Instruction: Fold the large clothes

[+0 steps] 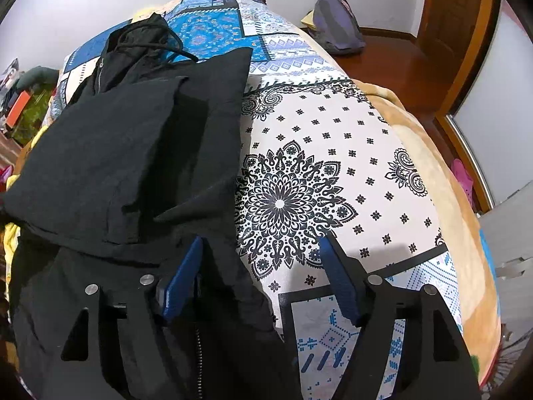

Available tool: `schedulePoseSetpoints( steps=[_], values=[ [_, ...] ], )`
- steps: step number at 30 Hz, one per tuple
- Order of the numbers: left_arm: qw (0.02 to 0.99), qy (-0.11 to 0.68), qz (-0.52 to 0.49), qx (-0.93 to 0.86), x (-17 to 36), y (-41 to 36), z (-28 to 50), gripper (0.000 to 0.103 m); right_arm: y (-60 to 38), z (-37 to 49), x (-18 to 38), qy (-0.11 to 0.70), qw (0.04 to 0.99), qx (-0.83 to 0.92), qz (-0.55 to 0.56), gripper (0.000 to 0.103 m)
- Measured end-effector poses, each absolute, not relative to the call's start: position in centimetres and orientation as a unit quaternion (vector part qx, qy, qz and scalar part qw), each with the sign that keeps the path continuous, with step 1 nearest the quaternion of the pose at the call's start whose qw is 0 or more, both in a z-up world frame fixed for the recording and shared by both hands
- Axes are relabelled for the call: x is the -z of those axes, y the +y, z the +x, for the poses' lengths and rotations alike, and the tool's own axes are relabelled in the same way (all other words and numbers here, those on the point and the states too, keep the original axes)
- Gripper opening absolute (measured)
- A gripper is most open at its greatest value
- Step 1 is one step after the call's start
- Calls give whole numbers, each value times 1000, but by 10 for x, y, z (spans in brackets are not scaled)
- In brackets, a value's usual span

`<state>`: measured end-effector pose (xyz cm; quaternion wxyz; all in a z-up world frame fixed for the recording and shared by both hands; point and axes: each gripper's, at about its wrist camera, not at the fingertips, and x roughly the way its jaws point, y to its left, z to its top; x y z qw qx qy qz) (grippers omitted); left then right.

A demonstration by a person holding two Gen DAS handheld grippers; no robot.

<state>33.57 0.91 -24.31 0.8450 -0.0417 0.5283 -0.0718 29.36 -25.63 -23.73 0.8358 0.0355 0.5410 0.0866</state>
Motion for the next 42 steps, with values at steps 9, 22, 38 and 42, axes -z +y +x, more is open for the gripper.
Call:
schedulePoseSetpoints(
  steps=[9, 22, 38, 42],
  values=[
    [879, 425, 211, 49, 198, -70, 324, 87, -258, 288, 224, 540, 837, -82, 39, 68],
    [846, 402, 331, 112, 237, -159, 347, 84, -269, 286, 219, 537, 837, -84, 63, 68],
    [872, 459, -97, 139, 166, -25, 386, 18, -263, 292, 244, 559, 821, -98, 68, 70],
    [828, 493, -219, 151, 187, 31, 379, 22, -263, 290, 243, 555, 822, -106, 75, 72]
  ],
)
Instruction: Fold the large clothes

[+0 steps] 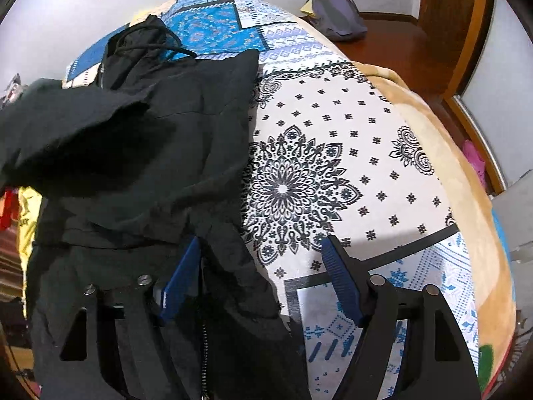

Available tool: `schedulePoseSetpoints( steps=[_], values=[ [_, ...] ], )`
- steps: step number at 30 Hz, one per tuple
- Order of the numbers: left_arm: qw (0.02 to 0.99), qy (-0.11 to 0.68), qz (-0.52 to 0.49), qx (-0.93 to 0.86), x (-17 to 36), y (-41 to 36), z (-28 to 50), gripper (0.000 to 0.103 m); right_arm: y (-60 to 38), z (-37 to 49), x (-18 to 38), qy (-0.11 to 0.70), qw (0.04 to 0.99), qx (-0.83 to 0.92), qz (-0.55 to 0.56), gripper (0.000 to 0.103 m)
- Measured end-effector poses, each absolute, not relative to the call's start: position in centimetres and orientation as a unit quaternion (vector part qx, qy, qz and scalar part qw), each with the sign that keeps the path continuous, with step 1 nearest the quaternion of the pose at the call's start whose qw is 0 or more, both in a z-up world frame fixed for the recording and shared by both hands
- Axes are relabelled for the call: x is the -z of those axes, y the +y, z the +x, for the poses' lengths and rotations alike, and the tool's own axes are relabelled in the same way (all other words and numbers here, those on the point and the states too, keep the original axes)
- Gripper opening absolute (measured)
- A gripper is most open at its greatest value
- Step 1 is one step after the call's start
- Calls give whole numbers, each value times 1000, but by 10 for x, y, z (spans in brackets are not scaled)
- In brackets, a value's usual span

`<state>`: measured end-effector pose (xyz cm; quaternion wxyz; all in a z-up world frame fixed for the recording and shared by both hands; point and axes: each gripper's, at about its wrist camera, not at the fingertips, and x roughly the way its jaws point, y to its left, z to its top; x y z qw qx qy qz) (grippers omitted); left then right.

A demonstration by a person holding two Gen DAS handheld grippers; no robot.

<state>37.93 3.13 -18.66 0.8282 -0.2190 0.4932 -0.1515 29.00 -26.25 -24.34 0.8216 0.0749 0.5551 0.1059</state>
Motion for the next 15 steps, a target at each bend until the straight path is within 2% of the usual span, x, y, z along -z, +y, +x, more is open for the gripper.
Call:
schedulePoseSetpoints(
  steps=[7, 11, 15],
  values=[
    [802, 528, -252, 117, 240, 68, 347, 48, -256, 289, 243, 554, 826, -94, 42, 73],
    [810, 521, -244, 112, 253, 71, 332, 51, -252, 290, 241, 557, 826, -85, 26, 73],
    [844, 510, -145, 79, 236, 44, 325, 57, -242, 288, 223, 545, 836, -64, -21, 72]
  ],
)
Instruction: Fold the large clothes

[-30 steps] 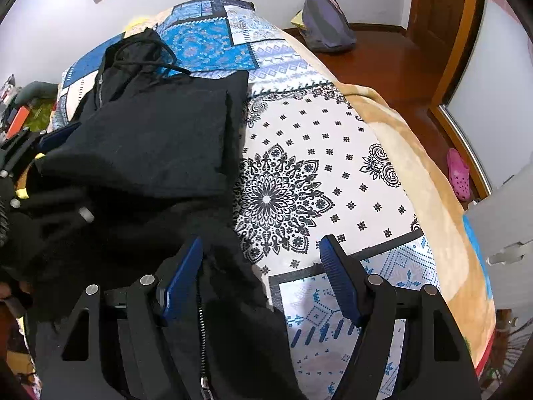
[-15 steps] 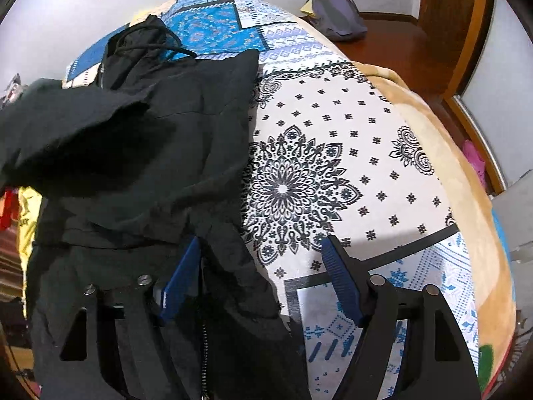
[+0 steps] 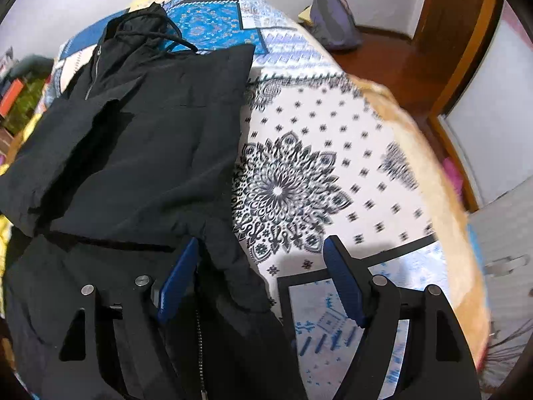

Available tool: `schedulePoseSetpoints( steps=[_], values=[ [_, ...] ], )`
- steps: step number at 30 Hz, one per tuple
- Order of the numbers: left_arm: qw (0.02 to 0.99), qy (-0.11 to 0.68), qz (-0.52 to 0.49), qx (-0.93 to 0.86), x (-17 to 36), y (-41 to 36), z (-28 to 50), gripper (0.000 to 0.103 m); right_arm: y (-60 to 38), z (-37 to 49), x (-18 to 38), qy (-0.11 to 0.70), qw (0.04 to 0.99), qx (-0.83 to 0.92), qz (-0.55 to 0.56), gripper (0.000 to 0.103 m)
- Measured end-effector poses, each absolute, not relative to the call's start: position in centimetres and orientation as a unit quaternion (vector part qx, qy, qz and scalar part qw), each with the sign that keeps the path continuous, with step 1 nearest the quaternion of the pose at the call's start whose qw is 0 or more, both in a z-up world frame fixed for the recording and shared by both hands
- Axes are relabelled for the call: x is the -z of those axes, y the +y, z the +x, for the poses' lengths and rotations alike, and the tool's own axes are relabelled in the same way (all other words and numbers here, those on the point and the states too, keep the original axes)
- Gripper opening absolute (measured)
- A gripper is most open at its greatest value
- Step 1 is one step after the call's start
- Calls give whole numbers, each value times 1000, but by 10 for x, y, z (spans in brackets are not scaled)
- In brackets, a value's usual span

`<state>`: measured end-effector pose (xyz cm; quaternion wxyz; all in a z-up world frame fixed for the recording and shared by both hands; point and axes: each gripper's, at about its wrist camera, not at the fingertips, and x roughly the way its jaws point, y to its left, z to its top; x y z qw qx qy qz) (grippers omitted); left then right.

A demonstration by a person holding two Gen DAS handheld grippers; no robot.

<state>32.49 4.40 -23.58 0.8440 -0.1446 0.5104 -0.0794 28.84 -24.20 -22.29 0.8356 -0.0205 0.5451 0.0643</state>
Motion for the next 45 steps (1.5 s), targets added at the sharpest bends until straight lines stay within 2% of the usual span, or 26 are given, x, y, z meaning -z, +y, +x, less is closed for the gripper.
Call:
schedulePoseSetpoints(
  steps=[6, 12, 15, 19, 36, 45],
  values=[
    [876, 480, -5, 53, 211, 12, 314, 64, -221, 288, 183, 502, 859, -97, -26, 75],
    [883, 463, 57, 47, 208, 11, 288, 75, -172, 302, 211, 537, 829, -137, -76, 75],
    [885, 461, 45, 48, 205, 22, 277, 77, -154, 304, 223, 546, 821, -140, -86, 74],
    [891, 452, 18, 42, 196, 47, 262, 86, -136, 305, 215, 543, 818, -174, -81, 74],
    [896, 436, -26, -82, 199, 165, 230, 86, -2, 298, 188, 514, 798, -297, -100, 74],
    [894, 438, -28, -95, 201, 178, 221, 86, 0, 281, 175, 484, 807, -313, -128, 75]
  ],
)
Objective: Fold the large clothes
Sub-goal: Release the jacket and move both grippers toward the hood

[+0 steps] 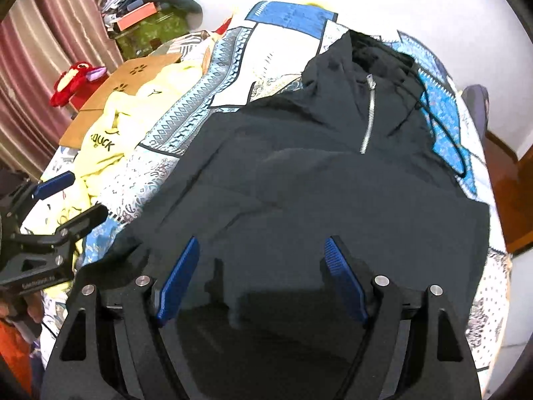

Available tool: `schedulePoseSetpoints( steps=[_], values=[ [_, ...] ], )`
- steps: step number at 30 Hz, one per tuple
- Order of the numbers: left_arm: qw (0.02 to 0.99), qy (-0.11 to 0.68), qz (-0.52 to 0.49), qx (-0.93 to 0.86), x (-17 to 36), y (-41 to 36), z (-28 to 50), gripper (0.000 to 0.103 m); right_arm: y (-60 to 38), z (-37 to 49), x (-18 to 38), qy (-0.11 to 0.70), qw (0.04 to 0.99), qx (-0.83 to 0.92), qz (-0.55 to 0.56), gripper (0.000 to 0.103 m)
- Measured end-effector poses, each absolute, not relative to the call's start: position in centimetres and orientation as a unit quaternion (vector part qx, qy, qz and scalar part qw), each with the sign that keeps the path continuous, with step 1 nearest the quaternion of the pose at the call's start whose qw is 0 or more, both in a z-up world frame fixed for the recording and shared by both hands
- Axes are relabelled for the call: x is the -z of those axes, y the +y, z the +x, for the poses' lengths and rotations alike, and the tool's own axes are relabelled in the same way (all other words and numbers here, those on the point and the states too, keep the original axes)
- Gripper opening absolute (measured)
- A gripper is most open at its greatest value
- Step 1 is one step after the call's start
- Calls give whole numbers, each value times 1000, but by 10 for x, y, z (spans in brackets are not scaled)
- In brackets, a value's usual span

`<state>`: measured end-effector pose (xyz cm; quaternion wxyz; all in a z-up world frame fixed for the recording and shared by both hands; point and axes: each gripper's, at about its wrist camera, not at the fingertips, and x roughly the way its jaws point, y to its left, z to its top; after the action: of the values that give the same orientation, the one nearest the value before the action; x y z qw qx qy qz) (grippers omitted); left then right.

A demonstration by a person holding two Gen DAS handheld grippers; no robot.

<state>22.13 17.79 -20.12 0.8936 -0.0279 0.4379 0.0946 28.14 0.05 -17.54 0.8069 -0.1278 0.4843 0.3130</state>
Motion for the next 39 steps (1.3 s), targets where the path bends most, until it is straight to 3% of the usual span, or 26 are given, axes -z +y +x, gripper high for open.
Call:
schedulePoseSetpoints(
  steps=[7, 21, 30, 39],
  values=[
    [898, 433, -5, -78, 195, 151, 237, 86, -52, 299, 159, 474, 834, -263, -105, 75],
    [926, 376, 31, -9, 129, 91, 338, 90, -145, 359, 108, 418, 891, -162, -66, 75],
    [916, 401, 0, -1, 130, 94, 425, 90, -129, 411, 100, 382, 906, -170, -69, 75],
    [895, 445, -21, -19, 166, 108, 516, 90, -78, 475, 141, 404, 893, -175, -90, 75]
  ],
)
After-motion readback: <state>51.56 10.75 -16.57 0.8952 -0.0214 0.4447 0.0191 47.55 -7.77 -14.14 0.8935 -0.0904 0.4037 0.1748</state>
